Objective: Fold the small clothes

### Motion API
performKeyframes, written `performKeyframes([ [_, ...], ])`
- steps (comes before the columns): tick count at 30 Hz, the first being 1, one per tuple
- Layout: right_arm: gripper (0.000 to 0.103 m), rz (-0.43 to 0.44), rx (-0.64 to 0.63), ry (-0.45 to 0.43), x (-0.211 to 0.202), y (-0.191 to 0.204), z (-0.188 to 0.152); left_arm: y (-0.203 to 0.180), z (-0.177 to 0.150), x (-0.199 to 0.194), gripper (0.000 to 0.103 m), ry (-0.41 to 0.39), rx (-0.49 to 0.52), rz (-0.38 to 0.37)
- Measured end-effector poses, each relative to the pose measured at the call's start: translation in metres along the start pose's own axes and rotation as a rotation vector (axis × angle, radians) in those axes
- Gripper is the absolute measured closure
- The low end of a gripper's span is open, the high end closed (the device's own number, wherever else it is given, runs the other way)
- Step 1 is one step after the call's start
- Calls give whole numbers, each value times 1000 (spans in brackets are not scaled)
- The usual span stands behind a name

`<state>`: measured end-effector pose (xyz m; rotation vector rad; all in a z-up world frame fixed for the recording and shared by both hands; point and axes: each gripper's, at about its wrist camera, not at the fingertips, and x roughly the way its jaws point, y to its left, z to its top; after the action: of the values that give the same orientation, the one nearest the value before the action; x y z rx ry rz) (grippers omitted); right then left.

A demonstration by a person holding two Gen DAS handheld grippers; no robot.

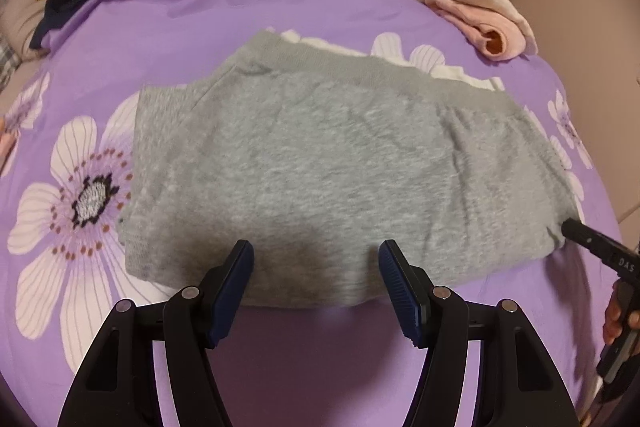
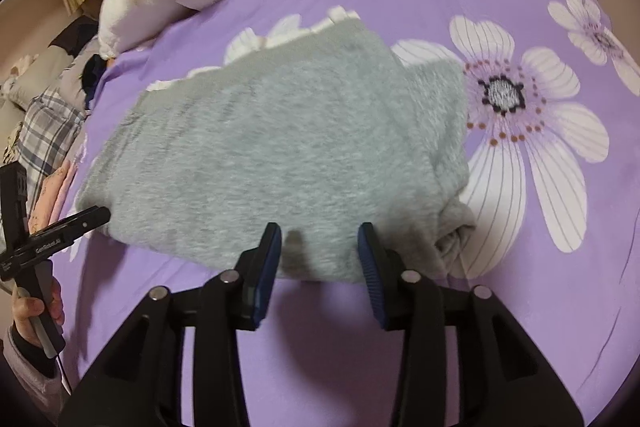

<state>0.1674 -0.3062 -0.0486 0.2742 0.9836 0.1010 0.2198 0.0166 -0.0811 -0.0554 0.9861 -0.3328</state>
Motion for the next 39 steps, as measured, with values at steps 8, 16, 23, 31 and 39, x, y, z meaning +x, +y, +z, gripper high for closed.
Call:
performKeyframes([
  [8,60,87,-81,-36,10,46,19,-38,16,7,39,-32,93,3],
  [16,60,65,-174,22,54,83,23,-63,17,39,39,19,149,20],
  [23,57,31,-218,53,69,90,10,-63,9,44,36,18,200,32],
  [31,57,34,-170,-17,35,61,12,-13,10,10,37,-63,64,49],
  [39,56,-8,48,-85,5,-17,10,74,3,-17,37,-96,-198,-41],
])
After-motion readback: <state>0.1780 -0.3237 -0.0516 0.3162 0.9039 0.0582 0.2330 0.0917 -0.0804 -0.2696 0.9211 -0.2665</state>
